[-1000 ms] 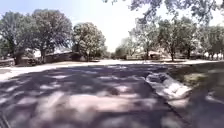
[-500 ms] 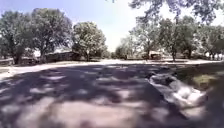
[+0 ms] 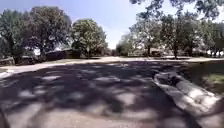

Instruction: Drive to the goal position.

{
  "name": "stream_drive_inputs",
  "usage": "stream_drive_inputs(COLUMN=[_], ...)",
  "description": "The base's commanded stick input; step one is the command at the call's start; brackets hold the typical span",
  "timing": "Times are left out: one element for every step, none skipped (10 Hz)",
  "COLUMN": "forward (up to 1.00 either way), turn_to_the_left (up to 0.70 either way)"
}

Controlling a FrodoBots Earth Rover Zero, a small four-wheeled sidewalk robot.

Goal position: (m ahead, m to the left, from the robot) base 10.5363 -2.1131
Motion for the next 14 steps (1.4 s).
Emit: stream_drive_inputs(forward=[0.7, 0.7, 0.7, 0.7, 0.7, 0.7, 0.7, 0.7, 0.7, 0.7, 0.7, 0.7, 0.7, 0.7], turn_to_the_left=[0.0, 0.0, 0.0, 0.0, 0.0, 0.0, 0.0, 0.0, 0.0, 0.0, 0.0, 0.0, 0.0, 0.11])
